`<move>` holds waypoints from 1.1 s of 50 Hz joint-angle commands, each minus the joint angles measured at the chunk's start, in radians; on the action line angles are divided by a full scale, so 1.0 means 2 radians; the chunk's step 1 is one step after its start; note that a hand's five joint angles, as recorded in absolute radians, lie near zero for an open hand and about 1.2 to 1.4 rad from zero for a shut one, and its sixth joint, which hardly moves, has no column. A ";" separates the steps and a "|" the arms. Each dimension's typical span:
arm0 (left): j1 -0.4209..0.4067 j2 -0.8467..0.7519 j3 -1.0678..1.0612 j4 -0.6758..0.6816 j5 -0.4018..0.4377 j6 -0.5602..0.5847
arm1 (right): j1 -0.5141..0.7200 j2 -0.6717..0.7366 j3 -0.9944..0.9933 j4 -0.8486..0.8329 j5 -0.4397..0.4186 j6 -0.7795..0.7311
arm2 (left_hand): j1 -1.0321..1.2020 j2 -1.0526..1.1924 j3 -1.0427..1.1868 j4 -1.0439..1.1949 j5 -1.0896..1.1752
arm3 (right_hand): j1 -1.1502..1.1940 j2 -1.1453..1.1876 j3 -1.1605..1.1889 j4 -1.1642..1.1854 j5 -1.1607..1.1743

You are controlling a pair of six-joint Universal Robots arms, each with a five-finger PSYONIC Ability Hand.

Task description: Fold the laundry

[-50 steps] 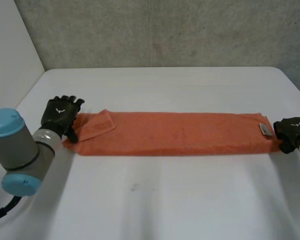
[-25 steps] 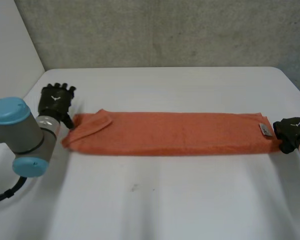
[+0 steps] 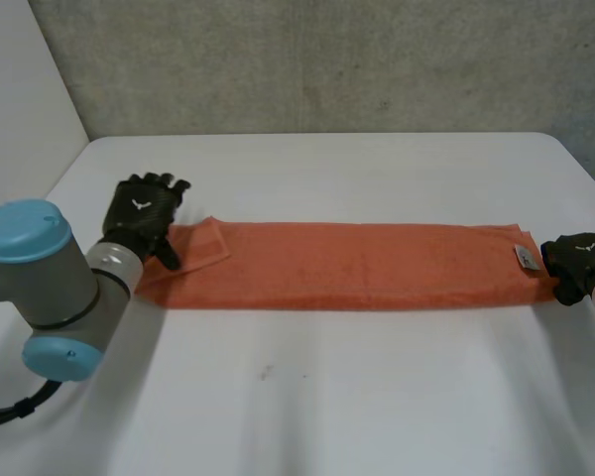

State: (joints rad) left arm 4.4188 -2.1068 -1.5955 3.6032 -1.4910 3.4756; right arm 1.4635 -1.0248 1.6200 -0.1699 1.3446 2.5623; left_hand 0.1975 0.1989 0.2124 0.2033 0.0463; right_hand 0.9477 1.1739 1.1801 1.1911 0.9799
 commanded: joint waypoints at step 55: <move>-0.016 0.000 0.004 -0.011 -0.026 0.003 | -0.024 -0.008 0.001 0.005 0.000 0.001 | -0.011 -0.012 -0.019 -0.014 -0.023 | 0.224 0.111 0.108 0.103 0.121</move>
State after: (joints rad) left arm 4.4416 -2.1000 -1.5733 3.5724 -1.5481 3.5233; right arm 1.4132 -1.0418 1.6166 -0.1603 1.3453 2.5633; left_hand 0.1975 0.1989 0.2122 0.2033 0.0462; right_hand 0.9477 1.1739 1.1801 1.1912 0.9799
